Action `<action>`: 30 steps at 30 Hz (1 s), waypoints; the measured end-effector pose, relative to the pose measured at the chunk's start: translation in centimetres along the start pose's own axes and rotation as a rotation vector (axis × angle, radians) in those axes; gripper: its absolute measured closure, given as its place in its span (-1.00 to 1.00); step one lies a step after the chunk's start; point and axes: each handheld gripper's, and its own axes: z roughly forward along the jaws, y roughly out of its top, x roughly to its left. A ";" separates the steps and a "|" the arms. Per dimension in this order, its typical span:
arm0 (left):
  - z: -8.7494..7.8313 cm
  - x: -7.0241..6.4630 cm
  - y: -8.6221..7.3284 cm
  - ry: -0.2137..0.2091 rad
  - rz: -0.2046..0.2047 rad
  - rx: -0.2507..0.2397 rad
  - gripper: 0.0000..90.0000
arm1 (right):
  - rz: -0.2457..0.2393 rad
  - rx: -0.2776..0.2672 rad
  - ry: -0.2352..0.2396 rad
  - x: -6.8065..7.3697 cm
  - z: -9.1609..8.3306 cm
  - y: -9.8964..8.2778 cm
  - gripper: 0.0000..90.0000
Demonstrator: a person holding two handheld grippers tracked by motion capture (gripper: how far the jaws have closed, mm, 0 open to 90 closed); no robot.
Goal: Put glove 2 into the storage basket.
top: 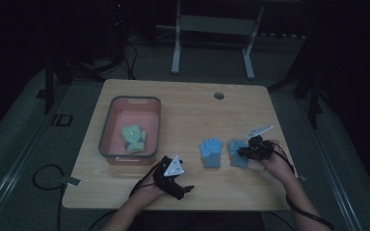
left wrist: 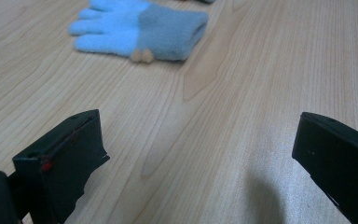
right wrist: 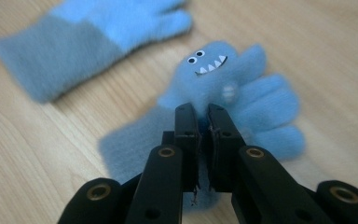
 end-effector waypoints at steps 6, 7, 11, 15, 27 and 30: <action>0.0 0.0 0.0 -0.001 0.000 0.000 -0.96 | 0.011 -0.043 0.002 0.3 -2.0 1.4 0.88; 0.0 0.0 0.0 -0.001 0.000 0.000 -0.96 | 0.008 -0.045 -0.004 0.4 -2.2 1.6 0.88; 0.0 0.0 0.0 -0.001 0.000 0.000 -0.96 | 0.021 -0.058 -0.027 0.9 -3.1 2.5 0.88; 0.0 0.0 0.0 0.000 0.000 0.000 -0.96 | 0.015 -0.082 -0.002 1.2 -3.8 3.3 0.88; 0.0 0.0 0.0 0.001 0.003 -0.001 -0.96 | -0.051 -0.128 0.052 3.6 -4.4 6.6 0.87; 0.0 0.0 0.0 0.003 0.004 -0.002 -0.96 | -0.069 -0.129 0.074 4.6 -3.7 7.4 0.88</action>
